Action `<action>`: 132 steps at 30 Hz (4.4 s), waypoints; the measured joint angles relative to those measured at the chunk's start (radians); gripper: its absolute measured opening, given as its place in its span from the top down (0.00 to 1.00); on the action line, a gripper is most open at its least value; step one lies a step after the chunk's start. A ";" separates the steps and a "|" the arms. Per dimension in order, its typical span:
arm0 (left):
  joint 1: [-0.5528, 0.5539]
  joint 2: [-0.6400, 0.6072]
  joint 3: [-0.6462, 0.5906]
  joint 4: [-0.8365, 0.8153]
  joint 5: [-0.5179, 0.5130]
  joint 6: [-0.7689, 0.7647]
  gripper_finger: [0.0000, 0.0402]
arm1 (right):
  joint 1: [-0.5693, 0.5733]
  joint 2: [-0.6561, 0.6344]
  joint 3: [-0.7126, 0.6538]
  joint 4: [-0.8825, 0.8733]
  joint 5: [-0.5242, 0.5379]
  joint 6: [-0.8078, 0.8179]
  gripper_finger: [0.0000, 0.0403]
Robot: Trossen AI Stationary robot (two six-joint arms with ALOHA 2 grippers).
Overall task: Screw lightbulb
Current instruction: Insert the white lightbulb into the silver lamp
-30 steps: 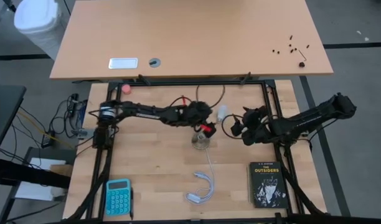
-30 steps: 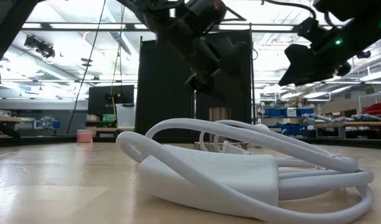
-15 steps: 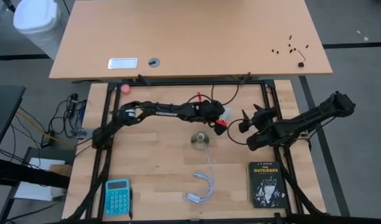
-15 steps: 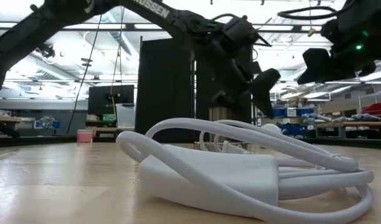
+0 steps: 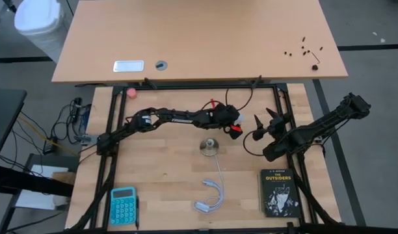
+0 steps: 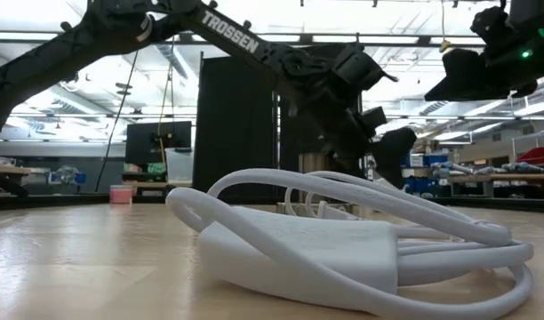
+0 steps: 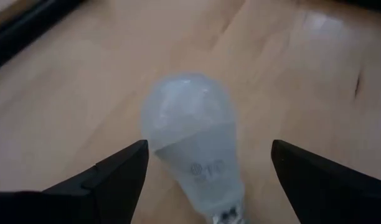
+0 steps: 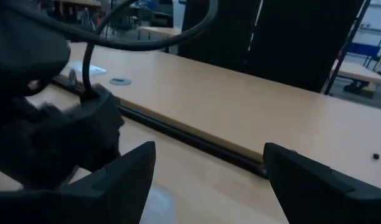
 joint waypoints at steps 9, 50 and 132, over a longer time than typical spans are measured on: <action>0.001 0.050 -0.001 0.042 -0.018 0.043 0.25 | 0.013 -0.010 0.000 0.002 -0.011 -0.025 0.23; -0.054 -0.017 0.324 -0.117 -0.125 0.320 0.63 | 0.141 -0.181 0.212 0.048 0.043 -0.462 0.23; -0.433 -0.316 -0.726 1.215 -0.428 0.526 0.63 | 0.127 -0.156 0.354 0.191 -0.568 -0.578 0.23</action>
